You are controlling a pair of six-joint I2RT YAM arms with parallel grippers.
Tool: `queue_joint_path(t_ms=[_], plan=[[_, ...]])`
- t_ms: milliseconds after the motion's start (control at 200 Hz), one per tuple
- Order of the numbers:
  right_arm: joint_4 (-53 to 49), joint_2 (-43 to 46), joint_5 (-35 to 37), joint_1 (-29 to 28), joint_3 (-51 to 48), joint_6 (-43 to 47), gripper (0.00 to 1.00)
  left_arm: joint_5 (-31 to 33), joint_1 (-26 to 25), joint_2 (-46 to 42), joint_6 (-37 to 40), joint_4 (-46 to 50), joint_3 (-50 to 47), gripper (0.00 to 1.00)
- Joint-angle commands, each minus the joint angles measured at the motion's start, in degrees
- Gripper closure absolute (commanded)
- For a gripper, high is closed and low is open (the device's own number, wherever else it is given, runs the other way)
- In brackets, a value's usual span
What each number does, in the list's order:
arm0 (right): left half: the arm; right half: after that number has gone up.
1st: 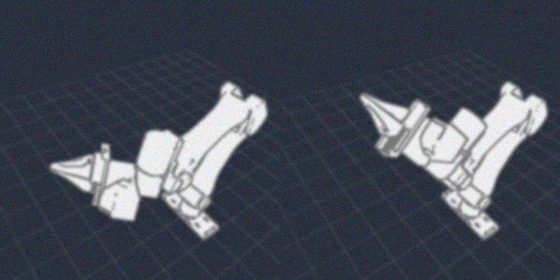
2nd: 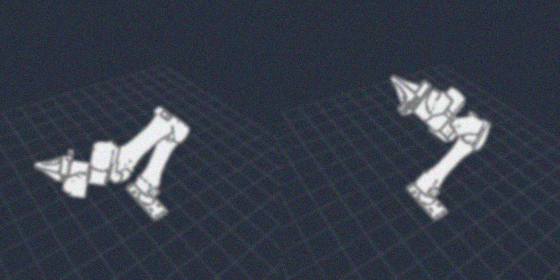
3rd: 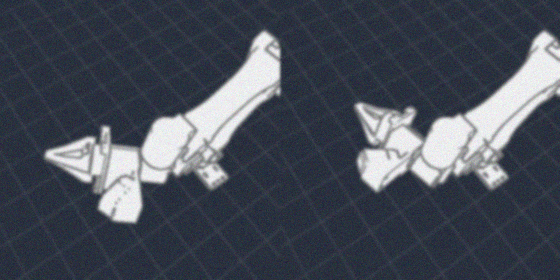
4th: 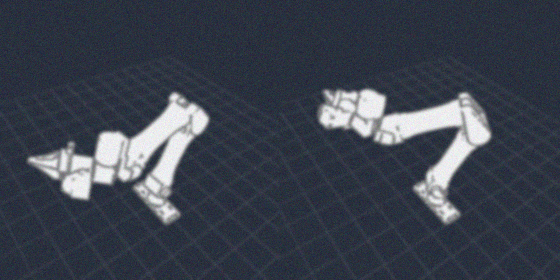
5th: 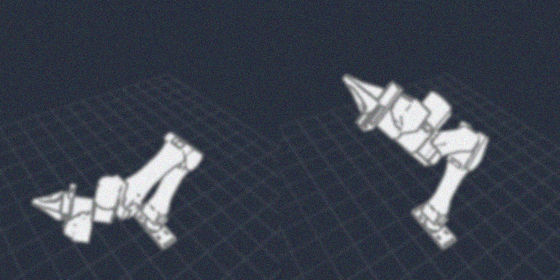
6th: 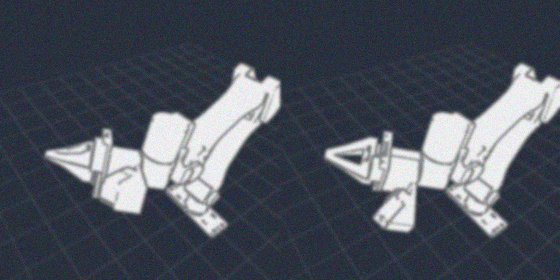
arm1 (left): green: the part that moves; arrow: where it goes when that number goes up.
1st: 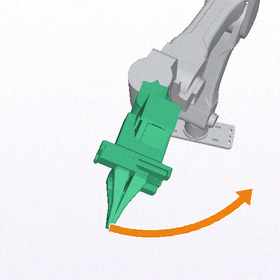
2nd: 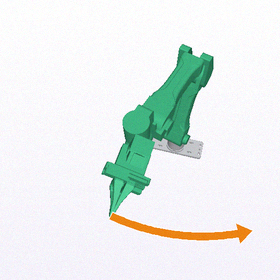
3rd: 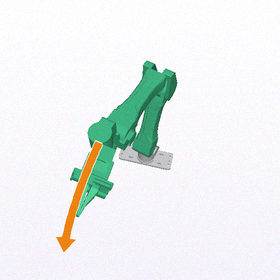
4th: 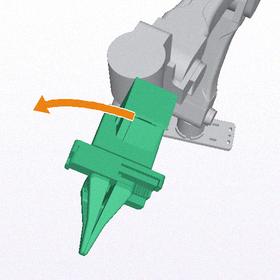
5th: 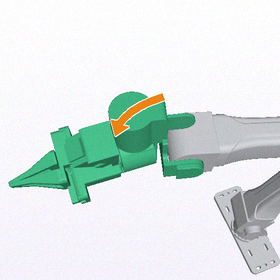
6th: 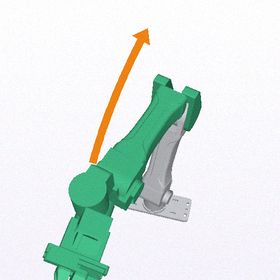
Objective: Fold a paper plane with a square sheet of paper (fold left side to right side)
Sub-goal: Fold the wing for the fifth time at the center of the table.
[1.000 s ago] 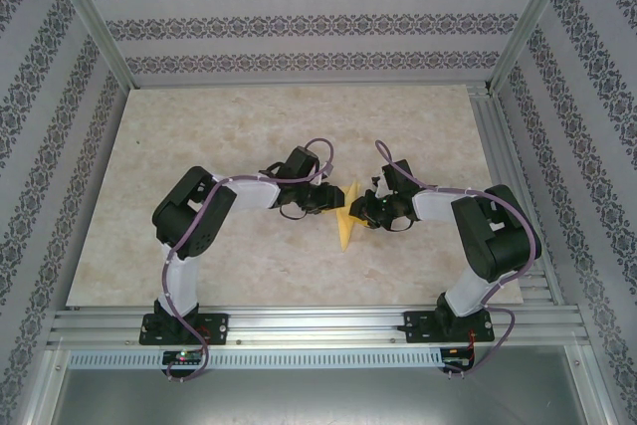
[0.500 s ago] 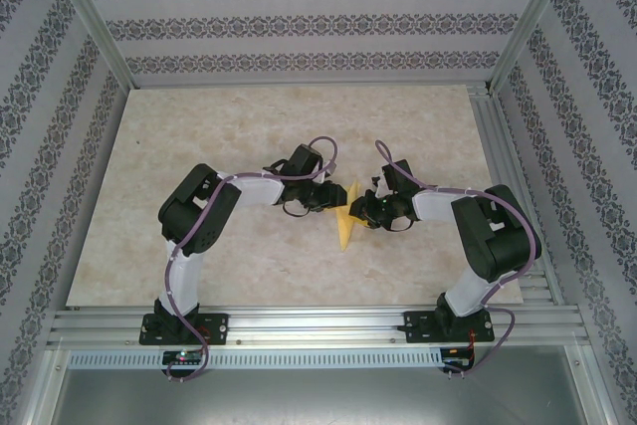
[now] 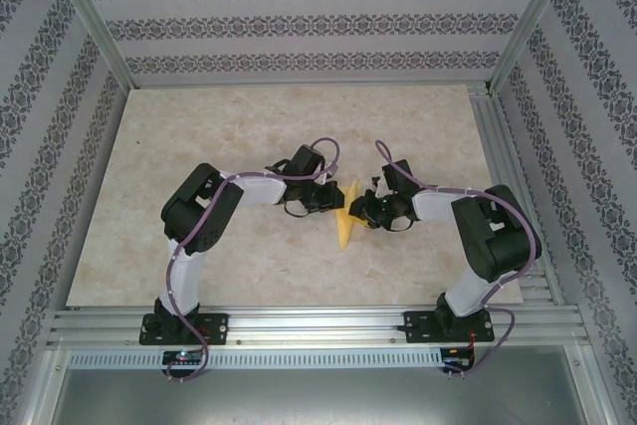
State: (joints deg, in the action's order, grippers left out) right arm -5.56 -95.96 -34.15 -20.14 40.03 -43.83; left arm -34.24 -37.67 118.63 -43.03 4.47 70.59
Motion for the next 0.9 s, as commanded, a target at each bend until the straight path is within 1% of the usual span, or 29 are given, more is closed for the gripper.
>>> queue_joint_path(t_ms=[0, 55, 185, 360, 684, 894], plan=[[1.2, 0.2, 1.0, -1.0, 0.4, 0.4, 0.74, -0.4, -0.3, 0.9, 2.3, 1.7, 2.1, 0.96], [1.1, 1.0, 0.8, -0.8, 0.3, 0.5, 0.72, -0.4, 0.1, 1.0, 2.5, 1.5, 2.0, 1.0], [1.1, 3.0, 0.3, -0.1, -0.7, 1.0, 0.68, -1.5, 1.1, 1.2, 3.1, 0.2, 1.2, 1.0], [0.4, 5.4, 0.1, 0.0, -2.3, 1.6, 0.68, -3.4, 2.5, 1.8, 3.3, -1.4, 0.9, 1.0], [0.7, 6.8, -0.1, -1.3, -3.4, 1.1, 0.7, -4.2, 3.3, 2.9, 4.1, -1.8, 1.0, 1.0], [3.2, 7.6, -0.5, -2.8, -3.9, -0.8, 0.76, -3.3, 3.4, 3.3, 4.7, -0.7, 1.3, 1.0]])
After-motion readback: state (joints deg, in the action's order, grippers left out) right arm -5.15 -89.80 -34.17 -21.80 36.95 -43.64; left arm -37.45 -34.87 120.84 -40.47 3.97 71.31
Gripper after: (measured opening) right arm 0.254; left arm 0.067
